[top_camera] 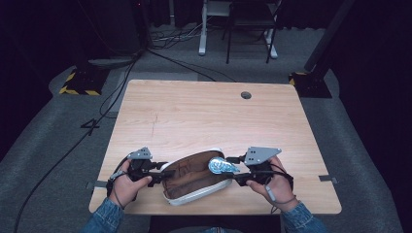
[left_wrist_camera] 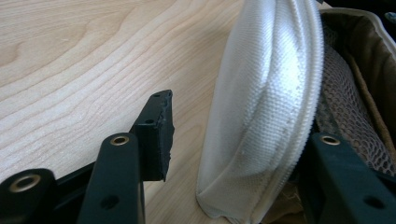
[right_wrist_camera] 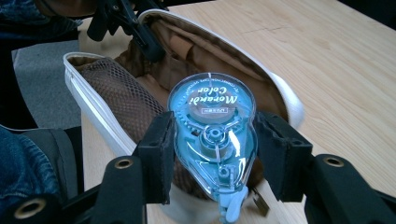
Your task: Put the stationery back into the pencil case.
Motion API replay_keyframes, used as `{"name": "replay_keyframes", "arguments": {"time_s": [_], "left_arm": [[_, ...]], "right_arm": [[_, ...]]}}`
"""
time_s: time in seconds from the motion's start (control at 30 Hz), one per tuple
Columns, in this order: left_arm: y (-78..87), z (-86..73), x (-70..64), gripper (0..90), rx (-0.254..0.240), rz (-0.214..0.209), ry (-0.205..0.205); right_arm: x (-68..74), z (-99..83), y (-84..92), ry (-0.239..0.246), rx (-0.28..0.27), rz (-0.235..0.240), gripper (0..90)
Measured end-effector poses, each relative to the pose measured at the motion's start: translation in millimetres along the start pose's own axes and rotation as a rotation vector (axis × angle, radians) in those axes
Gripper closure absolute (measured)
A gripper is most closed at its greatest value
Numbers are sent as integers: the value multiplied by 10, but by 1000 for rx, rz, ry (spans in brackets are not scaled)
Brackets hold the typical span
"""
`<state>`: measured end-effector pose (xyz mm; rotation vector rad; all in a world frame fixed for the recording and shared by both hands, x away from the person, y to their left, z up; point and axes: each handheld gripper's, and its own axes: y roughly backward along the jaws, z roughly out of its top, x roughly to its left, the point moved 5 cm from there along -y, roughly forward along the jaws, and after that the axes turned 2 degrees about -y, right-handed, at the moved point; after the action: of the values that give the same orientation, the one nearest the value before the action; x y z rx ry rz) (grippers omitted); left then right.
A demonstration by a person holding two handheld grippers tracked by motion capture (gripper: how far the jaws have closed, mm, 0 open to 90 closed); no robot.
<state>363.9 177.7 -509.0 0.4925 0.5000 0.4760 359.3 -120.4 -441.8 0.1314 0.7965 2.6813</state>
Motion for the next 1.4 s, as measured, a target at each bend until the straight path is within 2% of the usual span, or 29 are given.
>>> {"name": "replay_keyframes", "arguments": {"time_s": [0.13,0.17,0.3,0.5,0.77,0.9,0.93,1.0,1.07,1.4], "left_arm": [[-6,9,-20,381,-5,13,-19],[-2,24,-29,356,-22,10,-23],[15,37,-37,308,-36,15,-32],[69,60,-64,291,-59,25,-50],[154,18,-77,271,-78,41,-41],[190,-8,-67,259,-84,56,-37],[190,-8,-67,259,-84,56,-37],[198,-16,-64,258,-84,62,-34],[202,-16,-60,250,-84,67,-38],[250,16,-60,239,-95,73,-52]], "right_arm": [[18,34,-101,7,11,15,502],[33,54,-176,11,23,27,502],[48,67,-251,17,34,37,502],[85,83,-381,32,53,57,501],[98,106,-489,38,59,81,501],[106,132,-591,77,51,92,475],[106,132,-591,77,51,92,475],[107,143,-605,65,35,92,388],[98,157,-592,61,25,84,363],[28,203,-368,31,-32,58,361]]}}
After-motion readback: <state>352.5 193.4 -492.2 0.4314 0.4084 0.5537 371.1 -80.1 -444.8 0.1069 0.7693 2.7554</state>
